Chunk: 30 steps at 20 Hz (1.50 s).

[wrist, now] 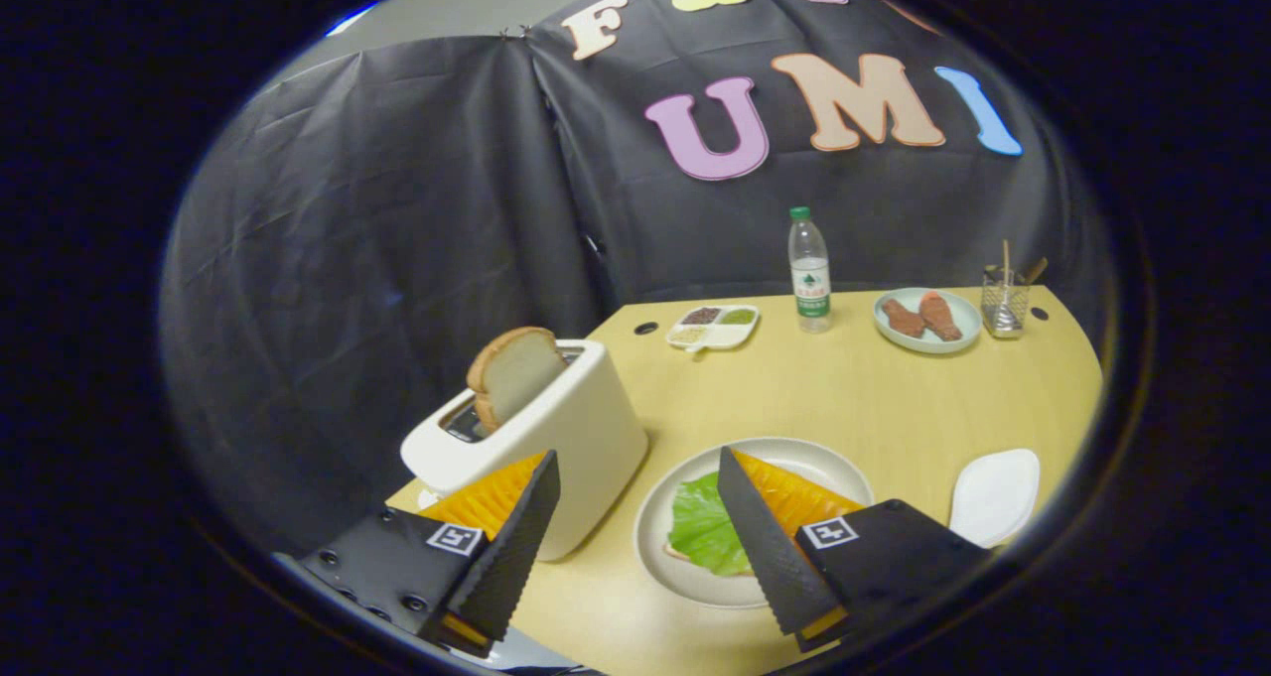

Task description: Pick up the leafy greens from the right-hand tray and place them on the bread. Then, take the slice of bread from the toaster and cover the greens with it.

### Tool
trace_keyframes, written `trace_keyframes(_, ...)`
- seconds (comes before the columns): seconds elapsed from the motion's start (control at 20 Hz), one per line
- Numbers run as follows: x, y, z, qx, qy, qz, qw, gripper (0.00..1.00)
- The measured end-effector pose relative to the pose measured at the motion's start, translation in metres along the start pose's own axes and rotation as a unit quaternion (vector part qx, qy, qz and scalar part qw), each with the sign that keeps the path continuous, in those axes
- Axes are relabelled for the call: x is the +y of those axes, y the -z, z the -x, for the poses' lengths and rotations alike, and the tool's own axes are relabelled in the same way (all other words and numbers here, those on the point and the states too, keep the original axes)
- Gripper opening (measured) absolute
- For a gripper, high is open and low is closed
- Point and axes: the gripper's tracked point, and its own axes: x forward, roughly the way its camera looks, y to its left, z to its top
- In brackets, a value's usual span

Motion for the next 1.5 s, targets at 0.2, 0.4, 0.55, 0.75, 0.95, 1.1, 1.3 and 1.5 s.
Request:
trace_keyframes(0.2,0.044,-0.008,-0.015,0.014,-0.037,0.000,0.999,1.00)
trace_keyframes(0.4,0.070,-0.015,-0.030,0.020,-0.058,-0.027,0.998,1.00)
trace_keyframes(0.55,0.088,-0.036,-0.042,0.000,-0.072,-0.056,0.996,1.00)
trace_keyframes(0.75,0.098,-0.038,-0.063,0.007,-0.069,-0.068,0.995,0.98)
trace_keyframes(0.95,0.103,-0.035,-0.083,0.010,-0.058,-0.059,0.996,0.97)
trace_keyframes(1.1,0.103,-0.033,-0.091,0.008,-0.044,-0.045,0.998,0.75)
trace_keyframes(1.3,0.100,-0.025,-0.094,0.019,-0.036,-0.034,0.999,0.46)
trace_keyframes(1.5,0.089,-0.028,-0.093,0.012,-0.019,-0.041,0.999,0.16)
